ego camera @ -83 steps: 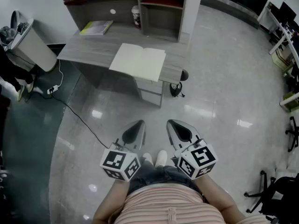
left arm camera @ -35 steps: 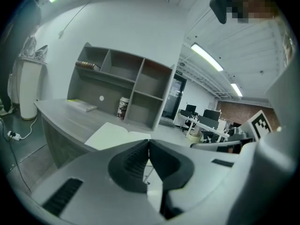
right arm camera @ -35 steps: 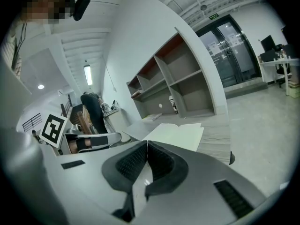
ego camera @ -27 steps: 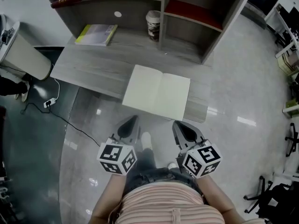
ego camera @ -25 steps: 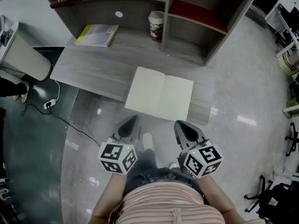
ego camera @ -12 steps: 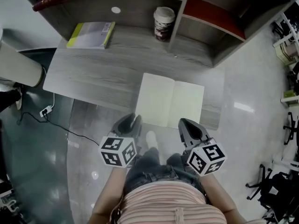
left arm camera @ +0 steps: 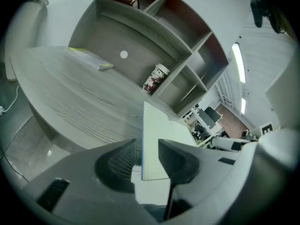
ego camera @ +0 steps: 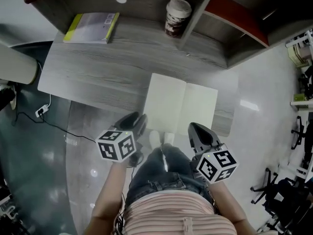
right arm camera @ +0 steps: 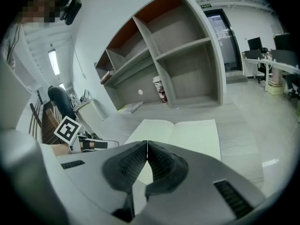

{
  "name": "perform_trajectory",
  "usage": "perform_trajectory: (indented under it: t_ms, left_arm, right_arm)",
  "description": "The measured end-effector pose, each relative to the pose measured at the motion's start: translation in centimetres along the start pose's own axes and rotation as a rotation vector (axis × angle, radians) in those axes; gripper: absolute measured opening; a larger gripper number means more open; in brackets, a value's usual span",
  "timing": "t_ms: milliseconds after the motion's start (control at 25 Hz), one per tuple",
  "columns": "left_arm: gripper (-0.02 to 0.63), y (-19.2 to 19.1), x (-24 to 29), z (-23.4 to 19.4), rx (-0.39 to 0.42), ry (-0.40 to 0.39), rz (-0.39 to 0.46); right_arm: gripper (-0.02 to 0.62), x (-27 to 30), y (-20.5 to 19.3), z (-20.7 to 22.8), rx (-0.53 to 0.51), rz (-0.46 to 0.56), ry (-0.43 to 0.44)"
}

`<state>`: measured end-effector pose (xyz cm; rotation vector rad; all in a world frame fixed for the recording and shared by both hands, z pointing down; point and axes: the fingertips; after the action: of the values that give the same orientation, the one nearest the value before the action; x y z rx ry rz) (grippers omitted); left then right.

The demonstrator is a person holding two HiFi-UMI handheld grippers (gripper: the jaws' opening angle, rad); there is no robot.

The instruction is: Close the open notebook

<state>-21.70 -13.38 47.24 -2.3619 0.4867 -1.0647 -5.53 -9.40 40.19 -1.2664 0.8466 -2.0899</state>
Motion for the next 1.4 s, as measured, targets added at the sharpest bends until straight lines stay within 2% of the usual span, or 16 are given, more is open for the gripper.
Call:
perform_trajectory:
  t_ms: [560, 840, 1200, 1400]
  left_arm:
    - [0.123, -0.5, 3.1, -0.2, -0.158, -0.194, -0.11]
    - [0.073, -0.1, 3.4, 0.1, -0.136, -0.196, -0.12]
    - [0.048, 1.2, 2.0, 2.2, -0.054, -0.183, -0.092]
    - [0.043, 1.8, 1.3, 3.4, -0.026, -0.151, -0.072]
  right_arm:
    - [0.009, 2.5, -1.9, -0.1, 0.025, -0.129, 0.03]
    - [0.009, 2.5, -2.2, 0.7, 0.043, -0.133, 0.021]
    - [0.009, 1.5, -2.0, 0.9, 0.055, -0.107, 0.007]
    - [0.009, 0.6, -2.0, 0.9, 0.067, -0.082, -0.005]
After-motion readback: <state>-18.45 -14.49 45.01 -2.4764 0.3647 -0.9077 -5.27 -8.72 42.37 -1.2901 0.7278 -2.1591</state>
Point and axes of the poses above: the fingertips, and each gripper's own axes: x forward along the fingers, z to its right, y out of its top
